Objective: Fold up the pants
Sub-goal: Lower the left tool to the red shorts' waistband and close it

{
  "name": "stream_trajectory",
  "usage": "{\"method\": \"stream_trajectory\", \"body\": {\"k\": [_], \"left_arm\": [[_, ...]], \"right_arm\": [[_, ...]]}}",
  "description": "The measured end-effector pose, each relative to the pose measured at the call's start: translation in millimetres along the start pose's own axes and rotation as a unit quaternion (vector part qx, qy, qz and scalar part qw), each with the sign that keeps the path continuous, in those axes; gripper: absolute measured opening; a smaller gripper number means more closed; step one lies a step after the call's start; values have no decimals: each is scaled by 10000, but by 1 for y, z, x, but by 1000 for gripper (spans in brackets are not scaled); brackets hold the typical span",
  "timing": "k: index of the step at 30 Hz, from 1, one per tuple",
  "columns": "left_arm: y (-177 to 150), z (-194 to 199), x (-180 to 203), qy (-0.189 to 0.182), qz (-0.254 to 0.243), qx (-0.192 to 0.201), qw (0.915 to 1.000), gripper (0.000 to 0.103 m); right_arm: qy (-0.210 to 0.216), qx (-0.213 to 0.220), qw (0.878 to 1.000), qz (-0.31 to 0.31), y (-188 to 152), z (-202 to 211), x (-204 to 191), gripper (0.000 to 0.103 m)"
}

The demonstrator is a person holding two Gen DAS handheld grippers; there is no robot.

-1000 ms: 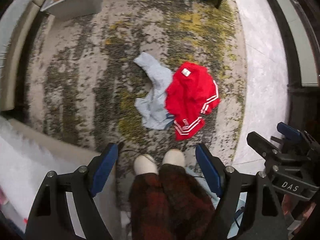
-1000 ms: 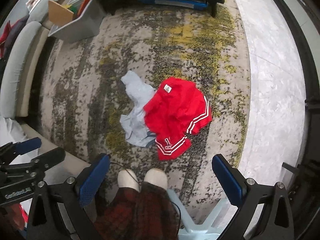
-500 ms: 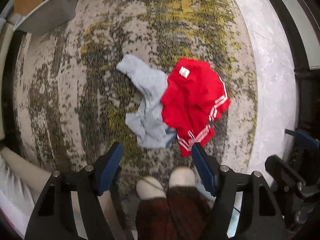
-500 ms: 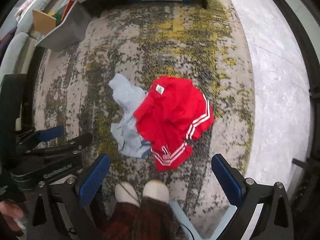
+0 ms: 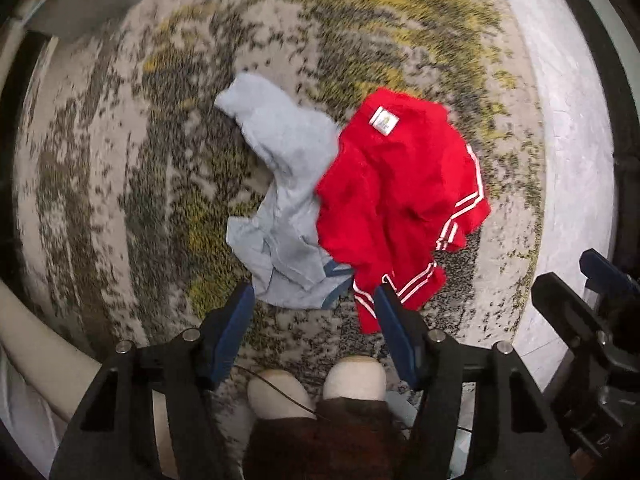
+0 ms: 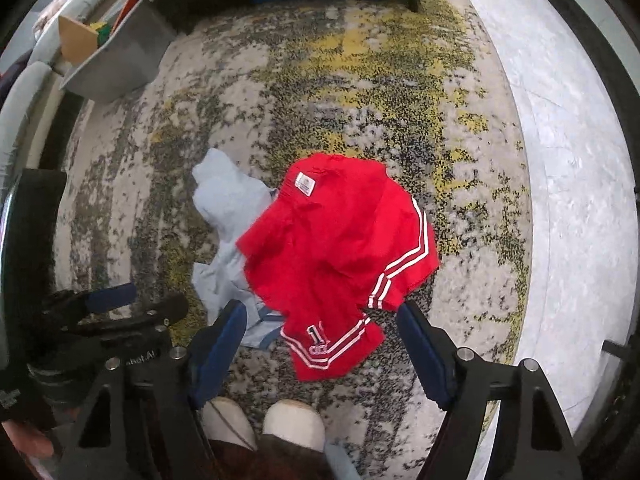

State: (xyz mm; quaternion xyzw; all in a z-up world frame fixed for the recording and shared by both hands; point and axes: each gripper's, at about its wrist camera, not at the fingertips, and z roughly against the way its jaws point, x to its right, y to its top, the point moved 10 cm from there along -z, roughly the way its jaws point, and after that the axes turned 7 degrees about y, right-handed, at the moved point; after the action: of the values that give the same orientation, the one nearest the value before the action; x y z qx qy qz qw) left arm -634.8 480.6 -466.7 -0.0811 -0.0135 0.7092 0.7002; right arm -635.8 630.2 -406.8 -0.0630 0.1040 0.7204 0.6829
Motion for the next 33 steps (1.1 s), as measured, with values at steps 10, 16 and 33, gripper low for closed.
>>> {"method": "stream_trajectory", "body": {"k": [10, 16, 33], "left_arm": [[12, -56, 16, -466, 148, -2, 9988, 33], [30, -86, 21, -844, 228, 172, 9960, 24], [58, -126, 42, -922, 52, 331, 9952, 17]], "right_arm": [[50, 75, 9999, 65, 6, -50, 19, 74], [91, 124, 9999, -43, 4, -79, 32, 74], [56, 216, 9995, -201, 2, -102, 54, 74]]}}
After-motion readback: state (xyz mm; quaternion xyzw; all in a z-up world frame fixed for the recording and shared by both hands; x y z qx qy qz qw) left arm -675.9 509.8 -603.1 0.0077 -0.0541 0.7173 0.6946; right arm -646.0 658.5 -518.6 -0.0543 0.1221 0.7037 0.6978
